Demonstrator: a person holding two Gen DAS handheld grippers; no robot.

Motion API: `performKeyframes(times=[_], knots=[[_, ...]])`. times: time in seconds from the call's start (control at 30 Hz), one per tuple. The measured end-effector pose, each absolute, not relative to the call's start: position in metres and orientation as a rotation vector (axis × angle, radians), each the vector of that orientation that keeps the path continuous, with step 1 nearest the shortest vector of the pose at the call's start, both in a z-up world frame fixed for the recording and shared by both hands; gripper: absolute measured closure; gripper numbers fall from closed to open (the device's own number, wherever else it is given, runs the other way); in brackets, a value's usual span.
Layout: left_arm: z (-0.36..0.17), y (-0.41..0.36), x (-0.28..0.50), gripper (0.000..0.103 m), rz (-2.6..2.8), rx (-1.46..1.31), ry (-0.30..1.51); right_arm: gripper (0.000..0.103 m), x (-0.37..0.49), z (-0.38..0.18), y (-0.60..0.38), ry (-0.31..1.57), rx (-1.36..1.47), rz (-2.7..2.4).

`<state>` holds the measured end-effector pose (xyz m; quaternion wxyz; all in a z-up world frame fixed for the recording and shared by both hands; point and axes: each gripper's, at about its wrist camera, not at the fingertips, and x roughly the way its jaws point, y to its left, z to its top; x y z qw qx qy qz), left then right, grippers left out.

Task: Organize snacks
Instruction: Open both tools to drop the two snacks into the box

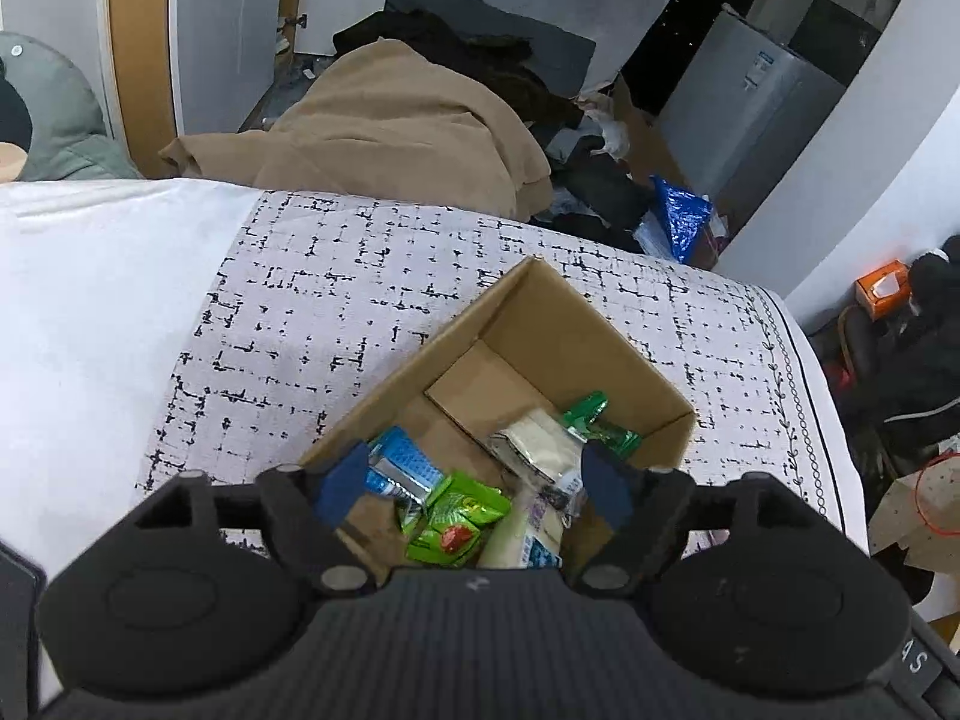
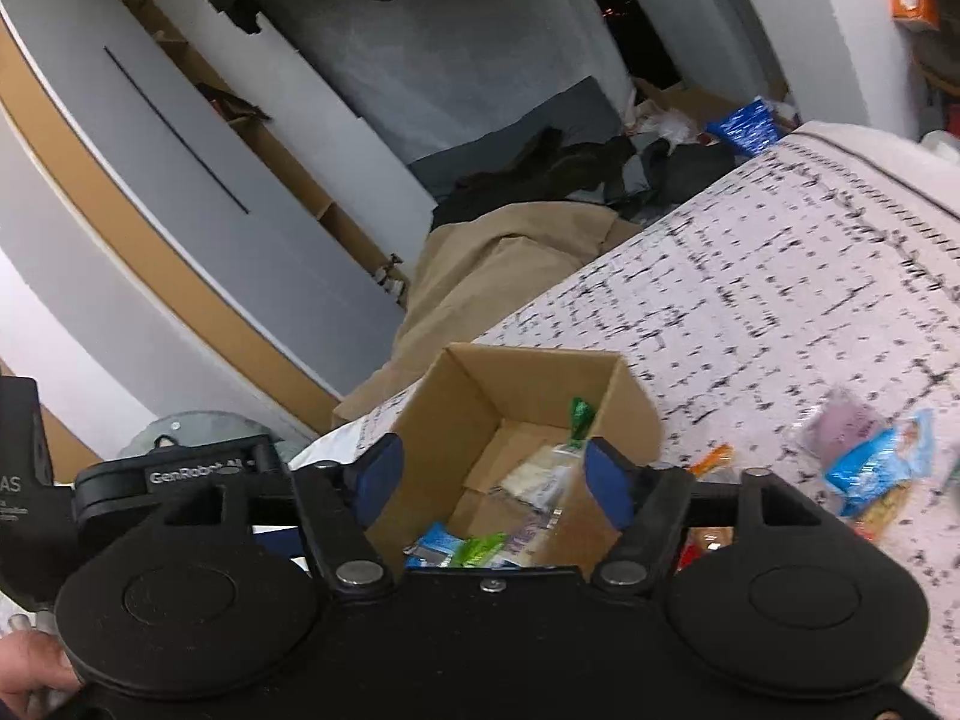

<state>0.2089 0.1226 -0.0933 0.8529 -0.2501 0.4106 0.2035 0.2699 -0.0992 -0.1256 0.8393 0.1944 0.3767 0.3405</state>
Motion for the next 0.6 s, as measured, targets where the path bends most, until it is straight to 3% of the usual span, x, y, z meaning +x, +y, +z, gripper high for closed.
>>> performKeyframes(times=[0.13,0.33,0.43,0.6], knots=[[-0.09,0.118,0.205,0.02,0.428,-0.519,0.874,0.017,0.262,-0.117,-0.115,0.785,0.39,0.675],[-0.081,0.108,0.197,0.017,0.412,-0.513,0.876,0.012,0.254,-0.108,-0.146,0.773,0.354,0.614],[-0.074,0.103,0.193,0.009,0.393,-0.507,0.87,0.005,0.251,-0.104,-0.162,0.763,0.354,0.585],[-0.066,0.091,0.187,0.0,0.36,-0.489,0.846,0.004,0.248,-0.101,-0.181,0.761,0.363,0.549]])
